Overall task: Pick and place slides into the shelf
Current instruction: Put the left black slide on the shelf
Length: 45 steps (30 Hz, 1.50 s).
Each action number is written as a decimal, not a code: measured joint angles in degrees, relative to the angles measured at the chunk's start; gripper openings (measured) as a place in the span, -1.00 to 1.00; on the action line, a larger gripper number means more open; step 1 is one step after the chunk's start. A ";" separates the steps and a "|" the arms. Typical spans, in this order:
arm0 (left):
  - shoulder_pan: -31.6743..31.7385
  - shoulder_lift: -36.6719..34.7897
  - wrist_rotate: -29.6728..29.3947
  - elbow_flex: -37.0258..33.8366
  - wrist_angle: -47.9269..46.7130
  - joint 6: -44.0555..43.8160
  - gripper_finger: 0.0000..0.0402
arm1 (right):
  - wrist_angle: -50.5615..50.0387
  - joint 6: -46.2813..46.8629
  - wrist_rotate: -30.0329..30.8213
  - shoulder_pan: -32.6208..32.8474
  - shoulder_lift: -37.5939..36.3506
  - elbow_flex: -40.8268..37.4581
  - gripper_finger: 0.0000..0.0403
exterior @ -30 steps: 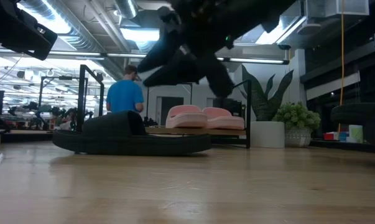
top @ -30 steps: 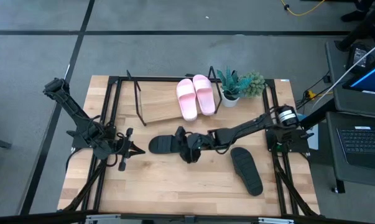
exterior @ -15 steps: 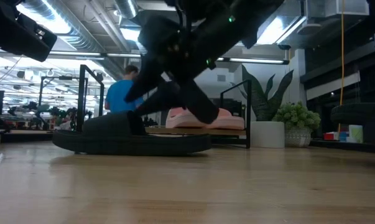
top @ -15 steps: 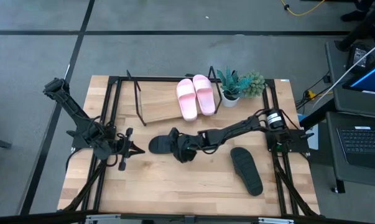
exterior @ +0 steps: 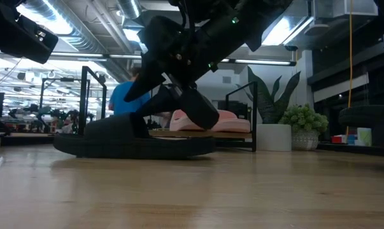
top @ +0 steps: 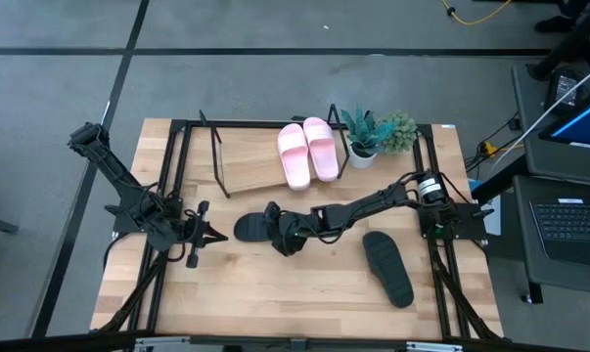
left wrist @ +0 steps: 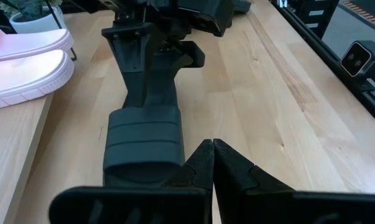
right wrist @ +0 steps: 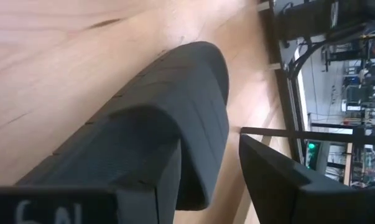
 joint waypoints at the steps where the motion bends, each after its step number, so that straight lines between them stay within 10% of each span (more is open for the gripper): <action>1: 0.00 0.00 -0.02 0.00 0.00 -0.02 -1.00 | 0.30 -0.03 -0.04 -0.06 0.00 0.00 -0.19; 45: 0.02 0.02 -0.04 0.00 -0.49 0.00 -1.00 | 2.96 1.69 -7.50 -1.68 3.18 -0.07 -0.19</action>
